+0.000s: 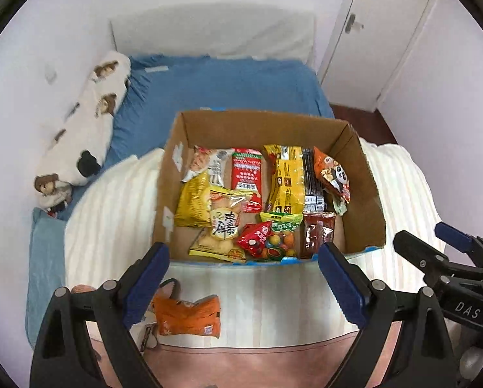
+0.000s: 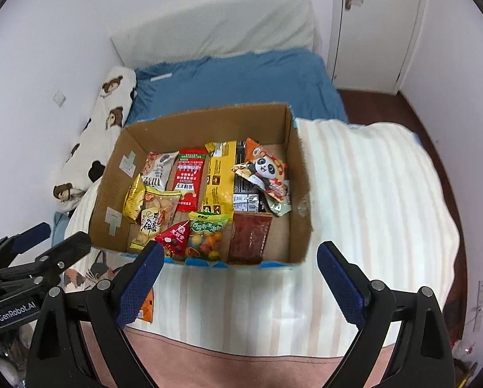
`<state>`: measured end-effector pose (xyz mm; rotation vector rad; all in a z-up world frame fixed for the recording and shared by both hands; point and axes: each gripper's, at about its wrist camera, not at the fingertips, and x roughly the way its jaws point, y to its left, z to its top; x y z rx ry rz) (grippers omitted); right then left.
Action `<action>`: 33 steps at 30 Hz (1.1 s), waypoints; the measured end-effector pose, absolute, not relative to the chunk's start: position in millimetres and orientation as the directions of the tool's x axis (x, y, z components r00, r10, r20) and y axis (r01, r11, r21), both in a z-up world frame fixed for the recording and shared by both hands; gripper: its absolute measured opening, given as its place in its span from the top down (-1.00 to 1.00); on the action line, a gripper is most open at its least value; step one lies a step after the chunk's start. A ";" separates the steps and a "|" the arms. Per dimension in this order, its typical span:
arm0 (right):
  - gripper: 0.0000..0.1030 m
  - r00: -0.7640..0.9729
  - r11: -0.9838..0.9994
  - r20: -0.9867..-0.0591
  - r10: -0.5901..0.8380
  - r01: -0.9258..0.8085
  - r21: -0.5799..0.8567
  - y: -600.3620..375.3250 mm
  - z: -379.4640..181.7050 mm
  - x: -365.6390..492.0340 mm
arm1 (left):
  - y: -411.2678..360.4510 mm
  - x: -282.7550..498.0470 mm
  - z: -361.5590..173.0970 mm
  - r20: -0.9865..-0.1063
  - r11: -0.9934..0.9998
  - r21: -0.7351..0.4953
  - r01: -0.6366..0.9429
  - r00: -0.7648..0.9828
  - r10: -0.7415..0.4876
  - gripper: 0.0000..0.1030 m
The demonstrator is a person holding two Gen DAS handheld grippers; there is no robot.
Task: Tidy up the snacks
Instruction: 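Lift both tools out of the box back toward the snacks, then grasp the orange snack packet with right tool while left tool grasps clear plastic pack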
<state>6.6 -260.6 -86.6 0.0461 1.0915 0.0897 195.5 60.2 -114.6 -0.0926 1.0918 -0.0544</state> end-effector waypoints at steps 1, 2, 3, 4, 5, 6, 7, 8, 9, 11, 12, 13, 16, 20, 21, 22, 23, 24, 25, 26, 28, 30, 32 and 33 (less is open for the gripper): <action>-0.89 0.471 0.996 -0.877 0.090 -0.050 0.075 -260.0 -83.0 -0.9 | 60.6 186.8 -111.1 -0.875 0.995 -0.098 0.000 0.476 -0.086 -0.83; -0.89 0.490 0.996 -0.867 0.088 -0.053 0.071 -259.5 -77.9 -12.4 | 61.2 178.5 -108.0 -0.868 0.996 -0.092 -0.002 0.491 -0.079 -0.83; -0.89 0.500 0.996 -0.861 0.090 -0.054 0.072 -259.2 -74.3 -20.4 | 61.7 170.0 -104.7 -0.860 0.996 -0.085 -0.002 0.504 -0.072 -0.83; -0.89 0.511 0.996 -0.855 0.090 -0.056 0.071 -258.5 -70.6 -28.9 | 61.6 164.3 -103.1 -0.856 0.997 -0.081 0.000 0.512 -0.070 -0.83; -0.89 0.520 0.996 -0.849 0.089 -0.058 0.069 -258.2 -67.4 -36.0 | 61.6 155.0 -100.7 -0.849 0.997 -0.077 0.001 0.525 -0.066 -0.83; -0.89 0.533 0.996 -0.841 0.090 -0.060 0.068 -257.8 -63.7 -45.5 | 61.5 146.0 -99.0 -0.842 0.997 -0.072 0.001 0.535 -0.061 -0.83; -0.89 0.540 0.996 -0.837 0.090 -0.062 0.067 -257.4 -61.1 -51.5 | 61.6 138.7 -98.0 -0.838 0.997 -0.073 0.004 0.542 -0.064 -0.83; -0.89 0.550 0.996 -0.830 0.092 -0.064 0.067 -256.8 -57.8 -60.9 | 61.6 132.8 -97.7 -0.834 0.997 -0.073 0.008 0.547 -0.066 -0.83; -0.89 0.554 0.996 -0.827 0.093 -0.065 0.069 -255.9 -56.3 -66.2 | 61.0 126.0 -97.1 -0.832 0.998 -0.068 0.012 0.551 -0.063 -0.82; -0.89 0.564 0.995 -0.820 0.101 -0.066 0.078 -255.8 -52.5 -80.2 | 60.8 115.9 -94.9 -0.826 0.998 -0.058 0.014 0.560 -0.056 -0.82; -0.89 0.566 0.994 -0.818 0.105 -0.067 0.081 -255.5 -51.4 -84.3 | 60.6 113.2 -94.2 -0.824 0.998 -0.057 0.016 0.563 -0.056 -0.83; -0.89 0.568 0.994 -0.816 0.107 -0.068 0.084 -255.2 -50.2 -88.2 | 60.7 109.3 -93.1 -0.822 0.998 -0.055 0.017 0.567 -0.055 -0.83; -0.89 0.571 0.992 -0.811 0.126 -0.062 0.111 -256.1 -48.9 -100.8 | 63.4 100.8 -90.5 -0.808 0.999 -0.052 0.007 0.587 -0.046 -0.83; -0.89 0.535 0.981 -0.823 0.188 -0.055 0.188 -254.5 -64.2 -114.4 | 78.3 90.2 -96.7 -0.806 0.998 -0.047 -0.041 0.592 -0.013 -0.83; -0.89 0.520 0.978 -0.830 0.200 -0.056 0.201 -252.3 -71.3 -114.8 | 86.1 87.3 -102.2 -0.810 0.997 -0.042 -0.063 0.586 0.003 -0.83; -0.89 0.493 0.974 -0.842 0.219 -0.055 0.221 -248.7 -83.0 -116.8 | 91.3 85.7 -107.1 -0.815 0.996 -0.038 -0.076 0.579 0.013 -0.83; -0.89 0.471 0.971 -0.852 0.229 -0.054 0.231 -244.2 -93.3 -117.5 | 100.8 82.8 -116.6 -0.827 0.995 -0.029 -0.096 0.561 0.030 -0.83; -0.89 0.436 0.969 -0.868 0.240 -0.052 0.241 -237.3 -108.4 -118.0 | 110.8 79.9 -127.6 -0.839 0.993 -0.010 -0.119 0.541 0.056 -0.83; -0.89 0.407 0.966 -0.878 0.251 -0.051 0.252 -230.9 -120.6 -117.5 | 117.7 78.4 -135.3 -0.847 0.991 0.004 -0.131 0.526 0.073 -0.83; -0.89 0.365 0.960 -0.890 0.274 -0.051 0.275 -221.3 -139.3 -116.2 | 128.8 76.3 -148.3 -0.862 0.988 0.029 -0.152 0.497 0.102 -0.83; -0.89 0.316 0.953 -0.901 0.298 -0.050 0.297 -205.9 -165.0 -111.7 | 146.7 73.4 -170.1 -0.884 0.982 0.062 -0.180 0.447 0.138 -0.82; -0.89 0.272 0.944 -0.904 0.329 -0.054 0.327 -185.6 -193.5 -103.7 | 165.5 71.8 -192.3 -0.904 0.976 0.083 -0.203 0.397 0.159 -0.82; -0.89 0.233 0.943 -0.914 0.333 -0.081 0.323 -161.3 -218.1 -92.8 | 183.3 73.3 -214.0 -0.920 0.970 0.114 -0.215 0.345 0.185 -0.82; -0.89 0.225 0.946 -0.920 0.320 -0.124 0.299 -144.9 -227.9 -86.9 | 189.9 72.0 -221.4 -0.924 0.968 0.123 -0.218 0.331 0.192 -0.82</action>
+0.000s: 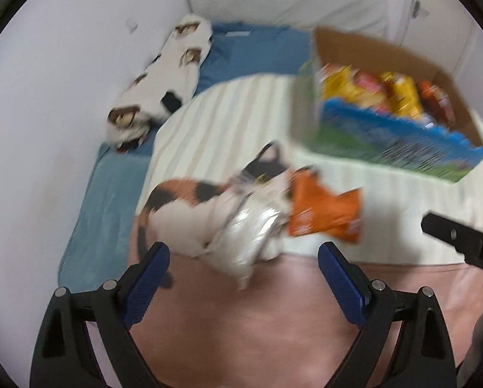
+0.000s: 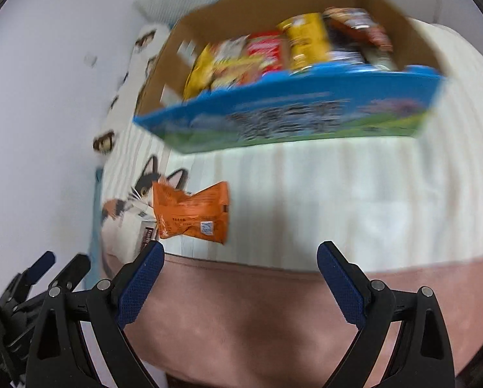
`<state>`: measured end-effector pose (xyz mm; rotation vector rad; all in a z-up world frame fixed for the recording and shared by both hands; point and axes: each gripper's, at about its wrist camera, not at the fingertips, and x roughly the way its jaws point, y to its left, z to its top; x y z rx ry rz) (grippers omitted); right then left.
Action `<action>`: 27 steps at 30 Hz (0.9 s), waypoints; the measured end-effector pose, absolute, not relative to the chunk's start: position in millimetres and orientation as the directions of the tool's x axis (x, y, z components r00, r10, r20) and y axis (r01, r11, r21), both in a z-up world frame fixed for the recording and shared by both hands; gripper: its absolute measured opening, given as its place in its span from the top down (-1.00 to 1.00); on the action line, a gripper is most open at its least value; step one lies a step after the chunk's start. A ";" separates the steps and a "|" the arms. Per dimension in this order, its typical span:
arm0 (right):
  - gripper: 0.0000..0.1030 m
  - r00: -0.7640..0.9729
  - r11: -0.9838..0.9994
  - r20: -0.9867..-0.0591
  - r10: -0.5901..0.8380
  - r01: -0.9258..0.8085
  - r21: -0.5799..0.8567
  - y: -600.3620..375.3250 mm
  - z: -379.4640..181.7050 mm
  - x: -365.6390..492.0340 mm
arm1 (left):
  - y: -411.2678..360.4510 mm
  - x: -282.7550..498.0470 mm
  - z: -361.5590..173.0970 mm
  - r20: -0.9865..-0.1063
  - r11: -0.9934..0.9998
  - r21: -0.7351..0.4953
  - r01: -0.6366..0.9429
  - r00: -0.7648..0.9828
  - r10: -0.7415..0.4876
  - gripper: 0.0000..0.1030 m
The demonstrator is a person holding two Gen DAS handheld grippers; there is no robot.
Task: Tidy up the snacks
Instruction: 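Grasp the orange snack packet with right tool while left tool grasps clear plastic pack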
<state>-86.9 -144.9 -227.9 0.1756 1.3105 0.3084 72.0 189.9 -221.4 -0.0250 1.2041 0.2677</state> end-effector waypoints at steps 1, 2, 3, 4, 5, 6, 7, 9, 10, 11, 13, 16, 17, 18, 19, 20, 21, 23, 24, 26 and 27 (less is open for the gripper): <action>-0.89 0.218 0.947 -0.926 0.308 -0.166 0.276 -131.9 -234.1 -81.9 | 196.6 71.7 -227.9 -0.928 0.966 0.133 -0.220 0.316 0.199 -0.82; -0.89 0.204 0.944 -0.937 0.285 -0.231 0.237 -113.1 -241.9 -76.6 | 203.8 72.2 -236.3 -0.930 0.963 0.148 -0.225 0.300 0.213 -0.82; -0.89 0.190 0.932 -0.945 0.265 -0.303 0.200 -93.8 -248.9 -71.8 | 207.7 71.3 -239.6 -0.931 0.961 0.155 -0.227 0.292 0.220 -0.82; -0.89 0.182 0.917 -0.952 0.245 -0.361 0.167 -78.6 -253.9 -68.3 | 214.0 72.2 -248.7 -0.934 0.960 0.162 -0.228 0.279 0.224 -0.82; -0.89 0.172 0.891 -0.961 0.218 -0.436 0.124 -60.8 -260.1 -64.5 | 218.6 72.0 -254.9 -0.936 0.960 0.165 -0.228 0.270 0.225 -0.82; -0.89 0.163 0.860 -0.968 0.191 -0.504 0.085 -44.8 -266.1 -62.1 | 221.6 72.5 -259.3 -0.939 0.960 0.166 -0.228 0.261 0.224 -0.82; -0.87 0.153 0.823 -0.975 0.161 -0.566 0.047 -30.7 -272.4 -60.1 | 225.1 73.9 -266.6 -0.944 0.961 0.161 -0.225 0.249 0.216 -0.82; -0.85 0.167 0.726 -0.982 0.091 -0.686 -0.050 -1.6 -286.5 -61.1 | 231.2 76.0 -276.3 -0.955 0.965 0.138 -0.224 0.227 0.190 -0.82; -0.85 0.183 0.684 -0.981 0.067 -0.724 -0.088 7.8 -290.9 -62.4 | 233.2 76.3 -279.2 -0.958 0.964 0.135 -0.227 0.218 0.186 -0.82; -0.85 0.211 0.623 -0.977 0.035 -0.769 -0.144 19.7 -298.5 -64.6 | 235.3 77.0 -285.1 -0.961 0.965 0.133 -0.226 0.208 0.181 -0.82; -0.80 0.214 0.561 -0.977 0.002 -0.809 -0.176 32.3 -312.0 -64.5 | 236.9 78.8 -289.4 -0.966 0.968 0.117 -0.223 0.200 0.163 -0.82; -0.40 0.142 0.598 -0.990 0.001 -0.793 -0.113 34.5 -324.4 -55.3 | 237.1 82.8 -288.0 -0.964 0.973 0.102 -0.208 0.220 0.148 -0.82; -0.28 0.107 0.644 -0.994 0.017 -0.761 -0.071 30.8 -325.9 -50.5 | 236.2 85.0 -287.0 -0.963 0.975 0.103 -0.198 0.225 0.147 -0.82; -0.27 0.077 0.707 -0.997 0.028 -0.707 -0.034 23.1 -326.3 -45.5 | 235.6 87.6 -287.0 -0.963 0.977 0.102 -0.189 0.228 0.145 -0.82; -0.24 0.053 0.752 -0.998 0.034 -0.659 -0.010 15.7 -326.9 -42.2 | 234.9 90.0 -286.4 -0.963 0.979 0.099 -0.181 0.230 0.140 -0.82; -0.22 0.021 0.807 -0.999 0.046 -0.591 0.025 3.7 -328.0 -39.0 | 234.1 93.1 -286.9 -0.966 0.981 0.093 -0.170 0.225 0.130 -0.82; -0.22 -0.004 0.857 -0.998 0.059 -0.513 0.053 -10.3 -329.0 -37.0 | 233.3 96.1 -287.6 -0.968 0.983 0.087 -0.160 0.219 0.121 -0.82; -0.22 -0.041 0.929 -0.994 0.100 -0.354 0.108 -39.4 -331.0 -35.0 | 230.9 103.0 -290.5 -0.973 0.988 0.070 -0.136 0.208 0.097 -0.82; -0.22 -0.058 0.955 -0.988 0.140 -0.256 0.150 -56.4 -332.5 -34.3 | 229.1 107.2 -293.1 -0.976 0.991 0.059 -0.121 0.201 0.083 -0.82; -0.32 -0.094 0.965 -0.963 0.252 -0.044 0.257 -90.3 -339.2 -33.4 | 226.1 114.8 -299.4 -0.983 0.995 0.034 -0.093 0.174 0.050 -0.82; -0.43 -0.120 0.951 -0.943 0.310 0.033 0.309 -102.2 -344.8 -32.7 | 224.4 118.6 -303.3 -0.987 0.997 0.009 -0.078 0.158 0.021 -0.82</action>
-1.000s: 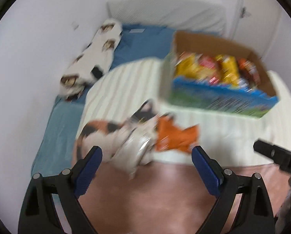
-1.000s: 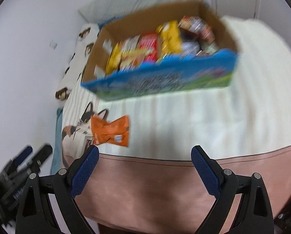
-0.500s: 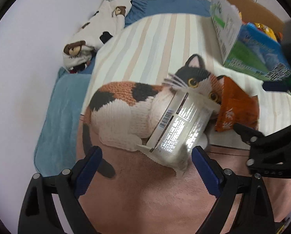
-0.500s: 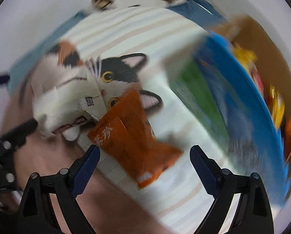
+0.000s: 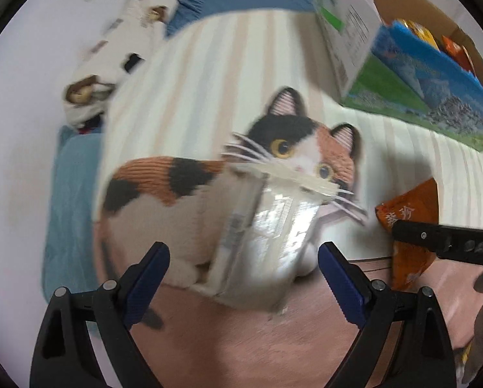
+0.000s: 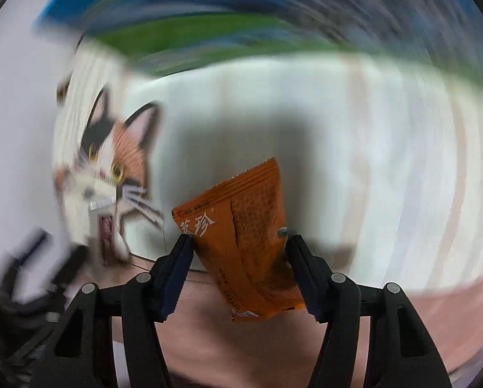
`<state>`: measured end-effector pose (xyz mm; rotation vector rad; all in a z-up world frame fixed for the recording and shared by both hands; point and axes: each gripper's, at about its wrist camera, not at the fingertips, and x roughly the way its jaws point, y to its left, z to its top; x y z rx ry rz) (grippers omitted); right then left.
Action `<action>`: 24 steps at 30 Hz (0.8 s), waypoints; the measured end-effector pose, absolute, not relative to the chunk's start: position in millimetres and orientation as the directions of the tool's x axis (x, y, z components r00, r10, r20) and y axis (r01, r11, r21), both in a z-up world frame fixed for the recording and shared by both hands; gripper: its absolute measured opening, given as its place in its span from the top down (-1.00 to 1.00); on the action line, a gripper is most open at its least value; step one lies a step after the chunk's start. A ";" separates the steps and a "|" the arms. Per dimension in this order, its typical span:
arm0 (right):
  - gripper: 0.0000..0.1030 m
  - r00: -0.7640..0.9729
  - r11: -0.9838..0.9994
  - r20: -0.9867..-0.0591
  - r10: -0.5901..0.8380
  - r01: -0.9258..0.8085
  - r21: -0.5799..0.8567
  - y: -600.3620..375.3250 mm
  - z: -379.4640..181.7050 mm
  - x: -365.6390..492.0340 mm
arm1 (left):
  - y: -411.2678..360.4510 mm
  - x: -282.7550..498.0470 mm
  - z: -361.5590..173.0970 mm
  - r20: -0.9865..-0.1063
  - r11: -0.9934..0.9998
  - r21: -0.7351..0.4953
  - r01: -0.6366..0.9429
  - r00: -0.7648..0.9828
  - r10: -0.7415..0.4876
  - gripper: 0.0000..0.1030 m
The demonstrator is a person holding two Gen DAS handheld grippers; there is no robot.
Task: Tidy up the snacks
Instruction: 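Grasp the orange snack packet with right tool while left tool grasps clear plastic pack, then carry both packets into the cardboard box and open both tools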
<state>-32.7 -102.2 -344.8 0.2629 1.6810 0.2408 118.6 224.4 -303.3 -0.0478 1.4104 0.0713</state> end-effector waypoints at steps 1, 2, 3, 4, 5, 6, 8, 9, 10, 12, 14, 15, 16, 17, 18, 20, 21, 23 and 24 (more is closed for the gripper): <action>-0.64 -0.138 0.936 -0.926 0.352 0.045 0.349 -105.7 -347.8 -31.9 | 223.6 122.7 -306.7 -0.989 0.997 -0.030 -0.068 0.145 -0.019 -0.82; -0.71 -0.134 0.930 -0.921 0.367 0.030 0.366 -106.2 -347.4 -31.1 | 223.6 127.0 -309.8 -0.988 0.996 -0.070 -0.062 0.141 -0.061 -0.82; -0.71 -0.115 0.933 -0.927 0.356 -0.003 0.359 -105.2 -344.0 -30.4 | 223.7 130.2 -312.1 -0.987 0.994 -0.092 -0.057 0.138 -0.083 -0.81; -0.72 -0.103 0.941 -0.939 0.328 -0.049 0.334 -102.4 -340.4 -31.0 | 223.7 133.9 -315.0 -0.985 0.993 -0.109 -0.052 0.137 -0.101 -0.77; -0.72 -0.104 0.947 -0.950 0.295 -0.103 0.305 -96.5 -338.8 -31.8 | 223.8 136.9 -318.8 -0.986 0.993 -0.109 -0.053 0.135 -0.101 -0.60; -0.72 -0.109 0.947 -0.956 0.274 -0.141 0.288 -90.8 -339.2 -32.8 | 224.3 138.8 -322.4 -0.987 0.993 -0.103 -0.056 0.129 -0.095 -0.37; -0.71 -0.114 0.950 -0.968 0.222 -0.197 0.241 -79.8 -343.2 -34.8 | 226.2 140.8 -330.6 -0.990 0.993 -0.089 -0.072 0.116 -0.080 -0.27; -0.71 -0.107 0.952 -0.975 0.193 -0.221 0.212 -76.1 -345.8 -36.6 | 226.7 139.8 -331.5 -0.989 0.992 -0.096 -0.083 0.120 -0.086 -0.26; -0.62 -0.092 0.954 -0.980 0.177 -0.231 0.193 -73.9 -346.2 -39.0 | 227.3 138.0 -330.8 -0.988 0.990 -0.104 -0.100 0.124 -0.091 -0.26; -0.18 -0.045 0.963 -0.993 0.111 -0.242 0.118 -76.8 -344.5 -43.2 | 226.1 132.1 -328.6 -0.986 0.982 -0.131 -0.135 0.118 -0.116 -0.20; -0.10 -0.019 0.970 -0.993 0.117 -0.213 0.118 -88.1 -339.6 -47.5 | 220.2 123.0 -326.4 -0.979 0.966 -0.186 -0.180 0.114 -0.167 -0.17; -0.09 -0.021 0.975 -0.992 0.127 -0.180 0.129 -98.0 -338.3 -48.4 | 215.7 119.0 -326.0 -0.977 0.961 -0.199 -0.193 0.111 -0.181 -0.17; -0.09 -0.022 0.980 -0.991 0.135 -0.146 0.137 -111.9 -339.4 -50.9 | 208.3 114.6 -325.7 -0.976 0.957 -0.208 -0.201 0.109 -0.189 -0.17; -0.09 -0.020 0.982 -0.989 0.145 -0.116 0.146 -125.4 -337.9 -53.7 | 199.2 109.8 -325.6 -0.974 0.955 -0.218 -0.202 0.109 -0.199 -0.17; -0.09 -0.019 0.984 -0.989 0.147 -0.094 0.148 -138.4 -336.3 -57.3 | 191.7 106.3 -326.0 -0.973 0.954 -0.221 -0.202 0.107 -0.203 -0.17; -0.09 -0.018 0.988 -0.990 0.142 -0.063 0.143 -160.0 -333.9 -65.6 | 174.6 98.5 -328.7 -0.979 0.960 -0.198 -0.198 0.094 -0.183 -0.17; -0.09 -0.021 0.989 -0.990 0.137 -0.050 0.138 -169.4 -331.6 -69.3 | 168.4 96.1 -329.3 -0.981 0.963 -0.187 -0.192 0.091 -0.172 -0.17; -0.09 -0.023 0.991 -0.991 0.133 -0.015 0.134 -189.3 -329.0 -77.8 | 153.9 89.2 -330.8 -0.986 0.973 -0.159 -0.168 0.086 -0.146 -0.17; -0.09 -0.025 0.991 -0.991 0.135 0.005 0.135 -199.9 -328.2 -82.5 | 148.2 87.5 -331.2 -0.987 0.978 -0.144 -0.154 0.086 -0.132 -0.17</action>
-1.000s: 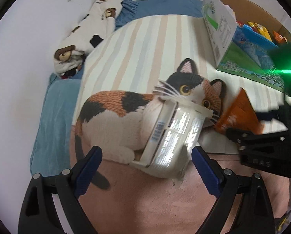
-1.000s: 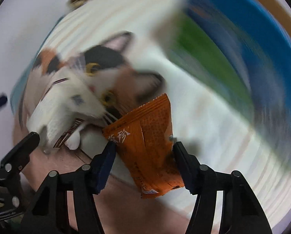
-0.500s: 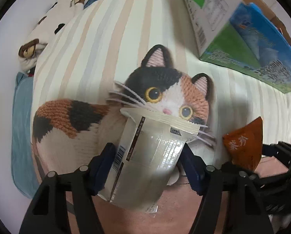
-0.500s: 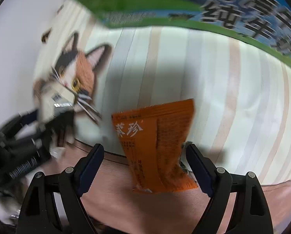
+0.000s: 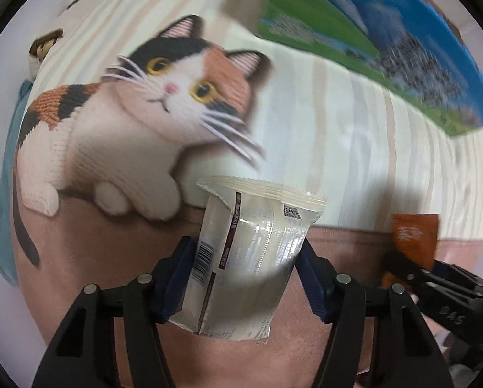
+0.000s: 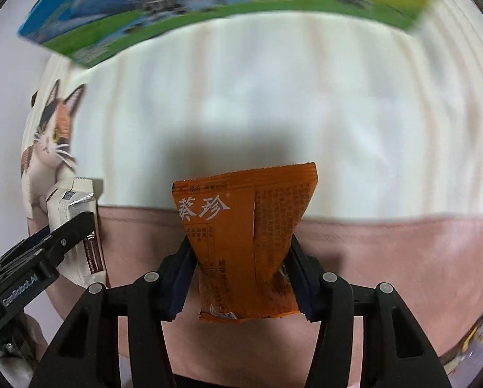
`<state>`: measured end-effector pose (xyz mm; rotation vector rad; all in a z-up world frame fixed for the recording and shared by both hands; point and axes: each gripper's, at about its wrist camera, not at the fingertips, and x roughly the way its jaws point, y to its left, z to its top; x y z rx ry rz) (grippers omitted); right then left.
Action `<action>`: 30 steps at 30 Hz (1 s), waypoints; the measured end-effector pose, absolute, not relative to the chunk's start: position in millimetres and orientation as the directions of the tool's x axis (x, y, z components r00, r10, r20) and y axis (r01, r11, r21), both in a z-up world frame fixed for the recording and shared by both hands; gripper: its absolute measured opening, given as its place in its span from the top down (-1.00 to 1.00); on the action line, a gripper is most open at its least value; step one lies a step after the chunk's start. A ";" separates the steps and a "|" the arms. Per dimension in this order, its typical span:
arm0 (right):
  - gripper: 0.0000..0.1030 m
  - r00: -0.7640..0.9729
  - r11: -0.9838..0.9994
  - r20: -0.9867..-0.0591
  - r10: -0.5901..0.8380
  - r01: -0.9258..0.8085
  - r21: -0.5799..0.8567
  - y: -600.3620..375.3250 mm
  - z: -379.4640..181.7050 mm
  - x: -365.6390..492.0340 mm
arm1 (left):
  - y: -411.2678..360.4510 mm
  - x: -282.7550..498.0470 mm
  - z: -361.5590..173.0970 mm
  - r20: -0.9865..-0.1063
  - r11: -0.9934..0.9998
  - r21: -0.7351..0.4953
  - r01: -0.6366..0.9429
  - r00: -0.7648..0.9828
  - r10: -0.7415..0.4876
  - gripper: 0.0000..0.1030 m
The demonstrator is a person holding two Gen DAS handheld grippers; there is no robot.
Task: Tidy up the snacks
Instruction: 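Carry both packets into the cardboard box and open both tools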
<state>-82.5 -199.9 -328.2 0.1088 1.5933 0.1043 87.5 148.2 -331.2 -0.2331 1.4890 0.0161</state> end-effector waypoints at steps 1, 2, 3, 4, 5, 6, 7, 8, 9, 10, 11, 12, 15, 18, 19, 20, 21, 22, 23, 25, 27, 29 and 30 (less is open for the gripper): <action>-0.09 -0.026 0.991 -0.990 0.135 0.017 0.135 -207.0 -327.8 -85.5 | 141.7 85.3 -331.8 -0.990 0.984 -0.120 -0.131 0.087 -0.109 -0.17; -0.09 -0.024 0.990 -0.990 0.135 0.032 0.135 -215.7 -327.6 -89.7 | 135.8 83.6 -333.1 -0.993 0.990 -0.089 -0.110 0.089 -0.079 -0.17; -0.09 -0.026 0.991 -0.991 0.134 0.036 0.133 -220.1 -328.8 -93.6 | 132.2 82.9 -334.6 -0.994 0.993 -0.069 -0.097 0.088 -0.061 -0.17; -0.10 -0.027 0.990 -0.991 0.134 0.039 0.133 -224.7 -330.4 -96.2 | 127.3 82.8 -336.5 -0.995 0.995 -0.051 -0.085 0.084 -0.043 -0.17; -0.11 -0.025 0.990 -0.990 0.139 0.040 0.138 -227.7 -332.7 -100.4 | 123.1 82.0 -338.8 -0.996 0.996 -0.036 -0.077 0.080 -0.030 -0.17; -0.11 -0.022 0.989 -0.990 0.142 0.036 0.141 -234.9 -332.3 -102.1 | 121.8 82.0 -340.7 -0.997 0.997 -0.029 -0.074 0.077 -0.024 -0.18; -0.13 -0.019 0.990 -0.990 0.138 0.028 0.138 -234.0 -332.6 -103.5 | 119.4 80.8 -341.1 -0.997 0.997 -0.026 -0.075 0.076 -0.020 -0.18; -0.17 -0.017 0.991 -0.991 0.133 0.019 0.132 -233.6 -332.3 -103.8 | 118.5 80.2 -341.7 -0.997 0.997 -0.023 -0.075 0.076 -0.017 -0.18; -0.20 -0.017 0.992 -0.992 0.125 0.007 0.125 -231.9 -332.3 -104.8 | 118.3 78.7 -344.3 -0.997 0.997 -0.021 -0.074 0.075 -0.015 -0.19; -0.27 -0.016 0.993 -0.993 0.121 -0.003 0.121 -230.1 -332.5 -106.6 | 116.9 77.8 -344.7 -0.997 0.997 -0.019 -0.071 0.075 -0.013 -0.19; -0.31 -0.014 0.993 -0.993 0.121 -0.006 0.121 -231.5 -332.6 -106.0 | 118.0 80.9 -346.0 -0.997 0.998 -0.017 -0.069 0.076 -0.011 -0.21; -0.33 -0.014 0.993 -0.993 0.120 -0.011 0.120 -226.9 -333.9 -105.2 | 121.6 83.3 -347.5 -0.997 0.998 -0.016 -0.065 0.076 -0.011 -0.23; -0.36 -0.024 0.993 -0.993 0.114 -0.027 0.115 -227.9 -333.5 -106.0 | 109.8 85.4 -352.7 -0.998 0.998 -0.025 -0.056 0.057 -0.021 -0.31; -0.38 -0.031 0.991 -0.991 0.129 -0.022 0.129 -229.3 -337.9 -105.0 | 110.6 77.1 -358.2 -0.999 0.998 -0.030 -0.062 0.043 -0.028 -0.32; -0.38 -0.031 0.991 -0.991 0.134 -0.018 0.134 -230.2 -340.1 -117.9 | 109.9 75.3 -359.8 -0.999 0.998 -0.030 -0.061 0.041 -0.027 -0.32; -0.38 -0.031 0.990 -0.990 0.137 -0.014 0.137 -232.6 -339.4 -118.1 | 108.6 74.1 -360.8 -0.999 0.998 -0.027 -0.061 0.044 -0.024 -0.32; -0.38 -0.030 0.990 -0.990 0.137 -0.014 0.137 -237.4 -337.0 -116.1 | 107.5 73.3 -361.6 -0.999 0.998 -0.023 -0.061 0.045 -0.021 -0.32; -0.38 -0.030 0.991 -0.991 0.134 -0.016 0.134 -238.0 -336.7 -116.3 | 106.2 72.6 -361.7 -0.999 0.998 -0.021 -0.064 0.048 -0.018 -0.32; -0.37 -0.024 0.991 -0.991 0.131 -0.015 0.131 -239.2 -335.7 -116.8 | 104.5 71.5 -361.6 -0.998 0.998 -0.020 -0.067 0.053 -0.016 -0.30; -0.20 -0.013 0.994 -0.994 0.107 -0.029 0.108 -203.6 -348.3 -118.7 | 103.3 70.7 -360.0 -0.998 0.998 -0.009 -0.070 0.060 -0.005 -0.18; -0.08 0.012 0.998 -0.998 0.058 -0.039 0.058 -200.1 -351.1 -123.4 | 104.5 67.3 -356.9 -0.997 0.997 -0.014 -0.078 0.073 -0.009 -0.16; 0.01 0.038 0.997 -0.997 0.060 -0.043 0.059 -198.9 -345.7 -132.4 | 105.7 67.2 -351.0 -0.997 0.997 -0.020 -0.075 0.082 -0.014 -0.15; 0.03 0.045 0.997 -0.997 0.065 -0.046 0.063 -194.6 -349.6 -141.9 | 102.7 66.9 -347.8 -0.996 0.997 -0.035 -0.073 0.086 -0.029 -0.15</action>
